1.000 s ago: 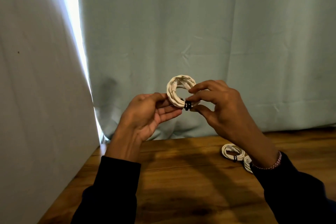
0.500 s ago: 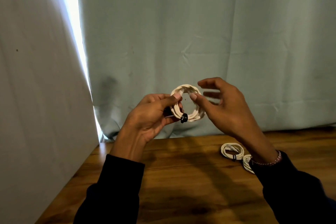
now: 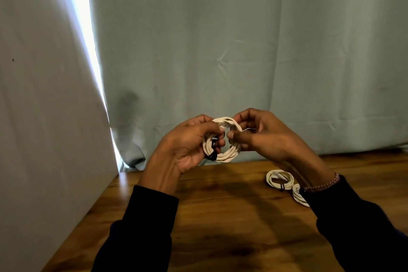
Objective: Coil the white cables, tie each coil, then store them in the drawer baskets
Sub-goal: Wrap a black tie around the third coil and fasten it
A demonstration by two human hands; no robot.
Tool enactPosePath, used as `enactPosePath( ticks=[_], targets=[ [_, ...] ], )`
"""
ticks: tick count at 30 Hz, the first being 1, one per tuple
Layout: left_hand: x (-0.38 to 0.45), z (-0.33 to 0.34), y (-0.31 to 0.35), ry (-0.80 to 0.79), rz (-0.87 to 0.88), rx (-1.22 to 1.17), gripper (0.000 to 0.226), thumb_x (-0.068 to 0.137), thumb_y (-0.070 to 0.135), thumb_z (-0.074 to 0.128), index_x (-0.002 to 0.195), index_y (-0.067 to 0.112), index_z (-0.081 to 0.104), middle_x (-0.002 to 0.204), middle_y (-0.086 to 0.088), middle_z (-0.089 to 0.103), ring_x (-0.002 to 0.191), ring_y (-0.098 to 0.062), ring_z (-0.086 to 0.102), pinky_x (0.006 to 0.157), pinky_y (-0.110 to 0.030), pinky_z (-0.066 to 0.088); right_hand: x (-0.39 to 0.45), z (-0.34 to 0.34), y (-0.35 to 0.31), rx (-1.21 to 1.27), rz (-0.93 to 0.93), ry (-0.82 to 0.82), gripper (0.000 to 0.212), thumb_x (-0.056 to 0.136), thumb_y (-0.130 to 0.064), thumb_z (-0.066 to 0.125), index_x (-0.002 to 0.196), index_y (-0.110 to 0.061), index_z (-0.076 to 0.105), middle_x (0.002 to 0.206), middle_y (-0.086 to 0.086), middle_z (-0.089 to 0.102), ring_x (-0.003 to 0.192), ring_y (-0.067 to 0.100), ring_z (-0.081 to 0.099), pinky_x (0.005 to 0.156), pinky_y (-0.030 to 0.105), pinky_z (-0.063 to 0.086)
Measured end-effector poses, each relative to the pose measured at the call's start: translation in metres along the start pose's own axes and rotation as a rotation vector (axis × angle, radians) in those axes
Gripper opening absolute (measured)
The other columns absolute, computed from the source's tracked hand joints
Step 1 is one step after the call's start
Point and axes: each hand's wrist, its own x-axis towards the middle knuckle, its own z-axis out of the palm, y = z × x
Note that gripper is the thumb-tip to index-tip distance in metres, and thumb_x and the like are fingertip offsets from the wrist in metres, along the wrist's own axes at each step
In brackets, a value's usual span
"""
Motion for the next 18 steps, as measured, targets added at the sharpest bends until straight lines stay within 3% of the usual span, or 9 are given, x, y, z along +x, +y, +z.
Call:
enactPosePath(
  ticks=[4, 8, 10, 14, 18],
  targets=[
    [-0.0019, -0.0059, 0.0014, -0.102, -0.128, -0.053, 0.022, 0.069, -0.004, 0.060, 0.088, 0.006, 0.056, 0.071, -0.015, 0.062, 0.057, -0.019, 0.058, 0.053, -0.025, 0.045, -0.0007, 0.0006, -0.0005, 0.071, 0.021, -0.050, 0.028, 0.081, 0.000, 0.077, 0.105, -0.008, 0.067, 0.090, 0.010, 0.075, 0.082, 0.022, 0.074, 0.073, 0.031, 0.061],
    [0.0015, -0.0086, -0.0035, -0.165, -0.180, -0.122, 0.039, 0.072, -0.003, 0.056, 0.111, 0.001, 0.056, 0.078, -0.014, 0.062, 0.061, -0.017, 0.058, 0.054, -0.023, 0.046, 0.0008, -0.0004, 0.0001, 0.132, 0.031, -0.056, 0.031, 0.077, 0.000, 0.080, 0.105, -0.007, 0.068, 0.090, 0.011, 0.077, 0.084, 0.026, 0.075, 0.075, 0.034, 0.060],
    [0.0033, -0.0084, -0.0037, -0.154, -0.156, -0.117, 0.033, 0.080, -0.005, 0.054, 0.112, 0.000, 0.056, 0.080, -0.014, 0.061, 0.061, -0.017, 0.059, 0.054, -0.024, 0.048, 0.0004, -0.0024, -0.0006, 0.164, 0.046, -0.067, 0.030, 0.078, -0.004, 0.079, 0.106, -0.007, 0.068, 0.092, 0.012, 0.077, 0.085, 0.026, 0.075, 0.073, 0.032, 0.060],
    [0.0012, -0.0048, -0.0017, -0.026, 0.048, 0.066, 0.016, 0.097, -0.003, 0.051, 0.109, -0.004, 0.060, 0.080, -0.015, 0.060, 0.064, -0.019, 0.061, 0.053, -0.026, 0.052, 0.0013, -0.0007, -0.0008, 0.254, 0.061, -0.022, 0.024, 0.082, -0.003, 0.076, 0.106, -0.005, 0.069, 0.091, 0.012, 0.076, 0.082, 0.021, 0.073, 0.071, 0.031, 0.060],
    [0.0004, -0.0003, -0.0063, 0.143, 0.257, 0.544, 0.016, 0.102, 0.018, 0.055, 0.108, 0.009, 0.066, 0.087, -0.013, 0.069, 0.076, -0.019, 0.065, 0.067, -0.035, 0.056, 0.0032, 0.0054, 0.0027, 0.227, 0.061, 0.102, 0.019, 0.082, -0.005, 0.077, 0.100, -0.007, 0.070, 0.087, 0.008, 0.075, 0.080, 0.020, 0.071, 0.068, 0.033, 0.062]
  ],
)
